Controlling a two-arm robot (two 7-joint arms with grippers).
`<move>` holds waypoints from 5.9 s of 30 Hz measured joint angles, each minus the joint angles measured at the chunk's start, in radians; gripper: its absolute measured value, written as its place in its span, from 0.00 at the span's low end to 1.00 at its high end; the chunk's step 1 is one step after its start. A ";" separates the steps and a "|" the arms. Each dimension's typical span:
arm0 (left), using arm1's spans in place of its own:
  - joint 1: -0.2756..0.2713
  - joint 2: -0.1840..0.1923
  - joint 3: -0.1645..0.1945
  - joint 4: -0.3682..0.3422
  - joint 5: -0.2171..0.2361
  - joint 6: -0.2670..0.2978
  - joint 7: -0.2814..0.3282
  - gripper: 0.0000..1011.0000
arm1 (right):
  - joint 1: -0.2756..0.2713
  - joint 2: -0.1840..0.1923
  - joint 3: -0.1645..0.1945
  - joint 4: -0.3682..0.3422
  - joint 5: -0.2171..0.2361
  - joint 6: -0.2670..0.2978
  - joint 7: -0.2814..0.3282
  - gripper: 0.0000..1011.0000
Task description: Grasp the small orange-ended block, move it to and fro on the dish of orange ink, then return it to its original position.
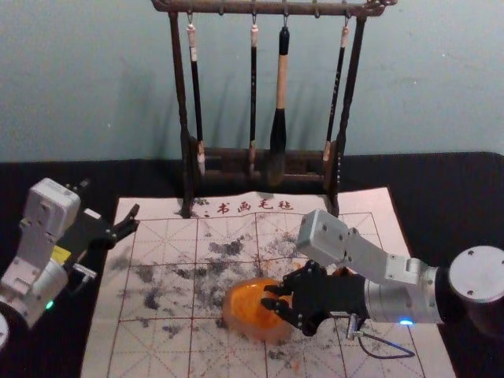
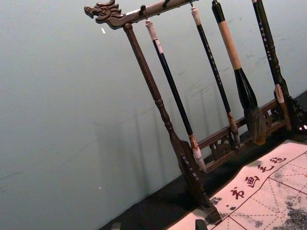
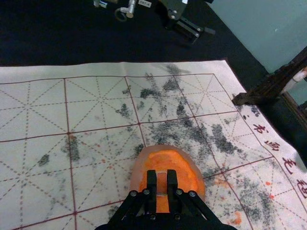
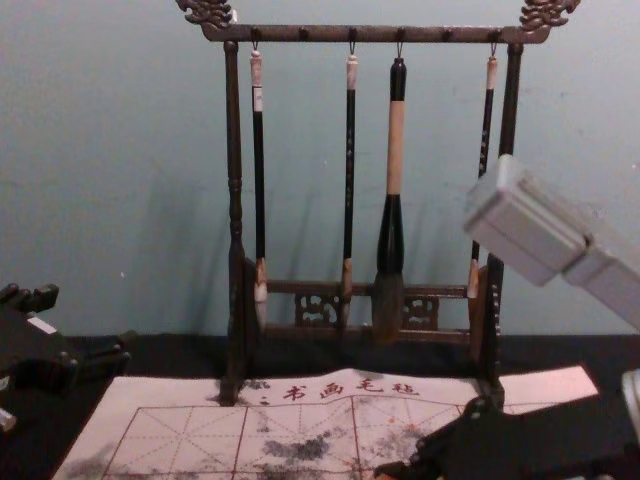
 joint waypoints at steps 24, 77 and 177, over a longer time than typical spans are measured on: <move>0.000 0.000 0.000 0.000 0.000 0.000 0.000 0.99 | 0.024 -0.018 0.016 0.035 -0.031 0.034 -0.023 0.09; 0.000 0.000 0.000 0.000 0.000 0.000 0.000 0.99 | 0.051 -0.032 -0.002 0.034 -0.052 0.063 -0.015 0.09; 0.000 0.000 0.000 0.000 0.000 0.000 0.000 0.99 | -0.179 0.153 0.254 -0.138 0.159 0.143 -0.149 0.09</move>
